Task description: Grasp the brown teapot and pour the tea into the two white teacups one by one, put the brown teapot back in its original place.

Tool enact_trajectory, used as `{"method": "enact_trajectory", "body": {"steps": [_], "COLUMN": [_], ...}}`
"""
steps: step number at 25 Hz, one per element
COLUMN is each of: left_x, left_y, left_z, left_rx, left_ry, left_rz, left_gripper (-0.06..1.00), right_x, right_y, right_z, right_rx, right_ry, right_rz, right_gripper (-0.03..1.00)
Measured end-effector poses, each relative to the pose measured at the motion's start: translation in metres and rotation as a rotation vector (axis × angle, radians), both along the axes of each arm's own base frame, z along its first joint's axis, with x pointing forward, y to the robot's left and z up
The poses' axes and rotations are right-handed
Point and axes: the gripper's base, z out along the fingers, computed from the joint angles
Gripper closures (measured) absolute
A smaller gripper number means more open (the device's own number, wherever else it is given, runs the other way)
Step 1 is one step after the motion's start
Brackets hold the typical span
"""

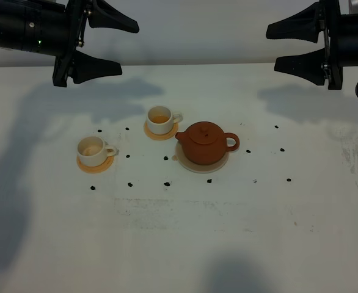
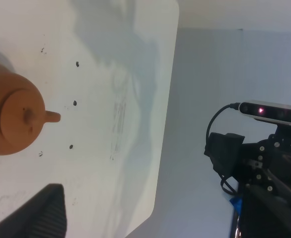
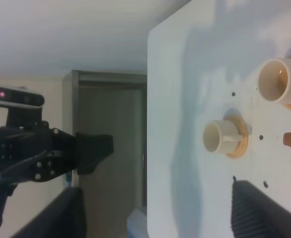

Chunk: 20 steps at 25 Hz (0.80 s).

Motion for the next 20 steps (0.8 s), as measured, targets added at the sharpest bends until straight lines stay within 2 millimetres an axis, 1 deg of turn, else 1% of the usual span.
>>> {"method": "enact_trajectory", "body": {"steps": [20], "left_x": [0.0], "left_y": [0.0], "left_z": [0.0], "left_rx": [0.0], "left_ry": [0.0], "left_rz": [0.0], "left_gripper": [0.23], "right_x": [0.0], "right_y": [0.0], "right_z": [0.0], "right_rx": [0.0], "right_ry": [0.0], "right_rz": [0.0], "right_gripper": [0.38]}}
